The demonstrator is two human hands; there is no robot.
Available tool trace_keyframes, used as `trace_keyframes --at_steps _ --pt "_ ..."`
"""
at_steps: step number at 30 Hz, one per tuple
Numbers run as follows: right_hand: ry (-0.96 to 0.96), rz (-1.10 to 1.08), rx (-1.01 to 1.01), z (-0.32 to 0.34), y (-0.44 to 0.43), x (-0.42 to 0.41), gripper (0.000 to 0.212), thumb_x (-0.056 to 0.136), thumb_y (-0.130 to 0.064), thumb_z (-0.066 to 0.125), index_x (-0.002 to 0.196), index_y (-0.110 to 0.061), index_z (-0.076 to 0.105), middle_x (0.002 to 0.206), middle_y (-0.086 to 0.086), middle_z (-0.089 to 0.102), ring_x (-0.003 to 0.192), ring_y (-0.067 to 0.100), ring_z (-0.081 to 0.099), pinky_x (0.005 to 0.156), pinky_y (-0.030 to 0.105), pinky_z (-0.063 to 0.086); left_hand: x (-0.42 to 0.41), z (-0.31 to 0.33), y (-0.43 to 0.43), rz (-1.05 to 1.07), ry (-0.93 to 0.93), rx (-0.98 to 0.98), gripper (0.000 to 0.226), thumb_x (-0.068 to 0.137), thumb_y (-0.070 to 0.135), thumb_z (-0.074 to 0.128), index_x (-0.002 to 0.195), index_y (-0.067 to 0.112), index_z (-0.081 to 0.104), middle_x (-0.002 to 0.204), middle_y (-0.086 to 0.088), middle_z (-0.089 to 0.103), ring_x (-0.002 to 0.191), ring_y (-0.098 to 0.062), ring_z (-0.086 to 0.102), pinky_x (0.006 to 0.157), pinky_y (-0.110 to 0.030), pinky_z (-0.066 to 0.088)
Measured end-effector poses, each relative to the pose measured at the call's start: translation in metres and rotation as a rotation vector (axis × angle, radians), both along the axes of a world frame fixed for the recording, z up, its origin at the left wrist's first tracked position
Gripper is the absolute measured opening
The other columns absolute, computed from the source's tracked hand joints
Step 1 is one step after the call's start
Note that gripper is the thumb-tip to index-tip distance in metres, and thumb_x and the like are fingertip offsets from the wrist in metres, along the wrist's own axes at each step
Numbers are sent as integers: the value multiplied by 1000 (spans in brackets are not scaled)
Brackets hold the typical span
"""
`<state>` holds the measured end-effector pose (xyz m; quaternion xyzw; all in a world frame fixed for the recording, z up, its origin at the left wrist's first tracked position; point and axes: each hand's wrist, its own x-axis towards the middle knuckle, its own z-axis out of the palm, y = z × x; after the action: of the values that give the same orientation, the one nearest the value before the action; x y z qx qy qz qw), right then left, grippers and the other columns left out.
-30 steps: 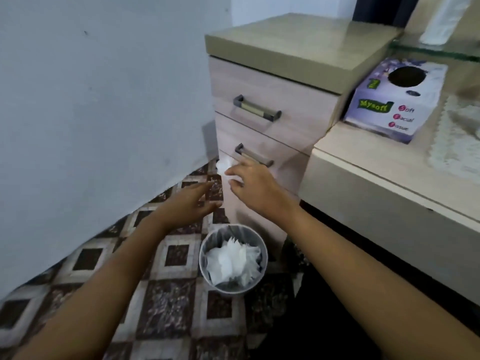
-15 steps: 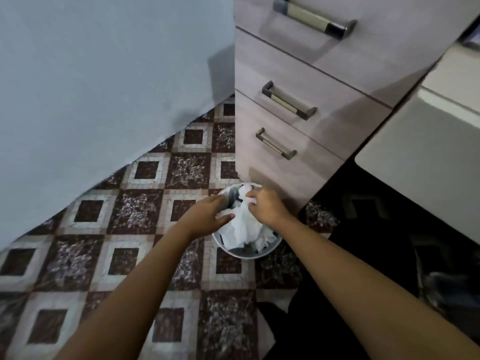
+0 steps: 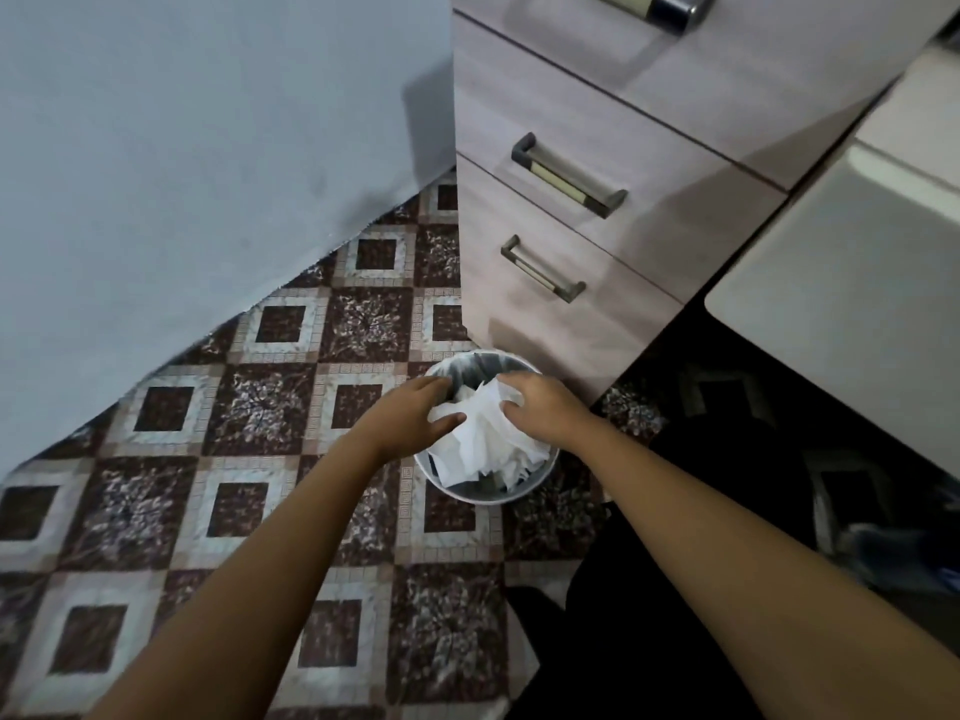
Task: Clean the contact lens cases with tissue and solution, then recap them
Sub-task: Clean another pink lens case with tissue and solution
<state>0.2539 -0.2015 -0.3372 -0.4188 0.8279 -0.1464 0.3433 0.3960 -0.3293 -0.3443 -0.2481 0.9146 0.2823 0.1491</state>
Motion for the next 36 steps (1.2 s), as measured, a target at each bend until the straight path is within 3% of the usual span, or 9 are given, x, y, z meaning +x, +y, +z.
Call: trace_keyframes --at_steps 5,12,15,20,26,31,36 --pt "70 67 -53 34 -5 -5 51 95 -24 46 143 -12 33 145 9 39 131 24 38 105 29 31 -9 28 -5 4 45 -65 66 92 45 49 146 14 27 153 -5 28 138 -21 30 111 -31 24" --pt "184 164 -122 102 -17 -16 60 95 -26 45 146 -8 20 153 8 23 141 19 20 114 30 19 -17 98 -17 13 126 -185 66 92 47 48 146 18 27 152 -7 29 135 -23 36 110 -37 29" --pt "262 200 -201 138 -16 -19 58 95 -24 45 145 -5 22 152 11 25 140 21 22 112 30 19 -20 131 -18 25 169 -220 63 91 44 49 145 18 30 150 -7 32 131 -23 41 110 -37 31" --pt "373 207 -325 196 -6 -28 55 96 -24 43 145 -5 24 152 11 25 140 21 22 111 28 17 -27 192 -9 9 292 -312 57 93 35 52 143 17 33 148 -6 36 130 -21 41 104 -23 27" --pt "480 152 -438 261 21 -39 57 96 -30 42 146 -11 22 154 6 22 141 19 20 113 30 21 -46 258 6 -38 421 -420 63 91 41 52 144 13 32 150 -6 34 137 -18 31 110 -26 21" --pt "567 108 -531 311 63 -48 55 95 -28 46 144 -9 28 151 8 28 138 20 25 109 26 22 -71 310 38 -115 559 -465 70 85 54 46 143 17 35 148 -4 37 134 -18 36 104 -23 25" --pt "613 -9 -554 341 124 -69 54 95 -27 47 143 -10 30 149 7 32 137 19 28 107 23 22 -103 348 87 -234 676 -446 66 86 50 50 143 19 35 148 -2 37 134 -16 34 102 -22 26"
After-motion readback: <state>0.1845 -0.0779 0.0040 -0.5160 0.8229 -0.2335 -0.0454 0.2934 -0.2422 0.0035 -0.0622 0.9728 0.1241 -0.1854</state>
